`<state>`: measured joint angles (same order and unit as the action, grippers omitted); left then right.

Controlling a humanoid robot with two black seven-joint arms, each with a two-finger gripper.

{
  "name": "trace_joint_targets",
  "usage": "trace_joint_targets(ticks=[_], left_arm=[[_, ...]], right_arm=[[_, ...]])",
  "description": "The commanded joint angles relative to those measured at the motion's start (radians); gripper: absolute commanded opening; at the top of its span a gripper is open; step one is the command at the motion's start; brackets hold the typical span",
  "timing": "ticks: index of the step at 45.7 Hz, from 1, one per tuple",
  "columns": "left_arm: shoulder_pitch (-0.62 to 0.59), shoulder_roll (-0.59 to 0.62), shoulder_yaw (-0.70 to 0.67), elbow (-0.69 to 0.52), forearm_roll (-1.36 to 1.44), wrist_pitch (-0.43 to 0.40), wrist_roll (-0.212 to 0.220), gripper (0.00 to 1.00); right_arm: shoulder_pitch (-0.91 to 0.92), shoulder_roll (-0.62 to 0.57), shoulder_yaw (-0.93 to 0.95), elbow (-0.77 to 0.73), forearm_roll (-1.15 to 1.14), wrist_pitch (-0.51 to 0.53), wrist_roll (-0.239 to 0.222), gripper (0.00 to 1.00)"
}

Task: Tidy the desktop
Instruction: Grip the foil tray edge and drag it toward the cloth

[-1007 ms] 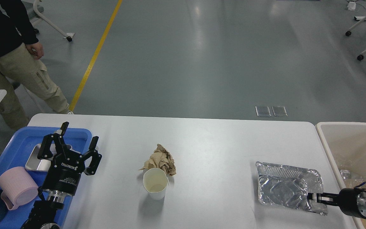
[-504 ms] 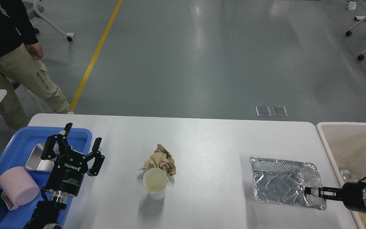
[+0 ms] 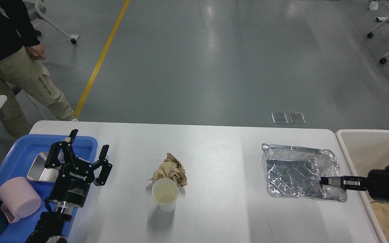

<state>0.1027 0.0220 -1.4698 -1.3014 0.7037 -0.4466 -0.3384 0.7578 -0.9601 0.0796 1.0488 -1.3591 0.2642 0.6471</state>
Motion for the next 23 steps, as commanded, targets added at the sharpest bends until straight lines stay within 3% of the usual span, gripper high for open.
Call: trace_joint_targets(ticks=[1,23], left_arm=[[0.002,0.003,-0.001,0.001,-0.001,-0.003,-0.001,0.97],[-0.003,0.015,-0.001,0.005,0.002,0.003,0.001,0.97]], right_arm=[[0.058,0.007,0.002,0.030,0.002,0.003,-0.001,0.00],[0.179,0.172,-0.021,0.040,0.026,0.026,0.003,0.00]])
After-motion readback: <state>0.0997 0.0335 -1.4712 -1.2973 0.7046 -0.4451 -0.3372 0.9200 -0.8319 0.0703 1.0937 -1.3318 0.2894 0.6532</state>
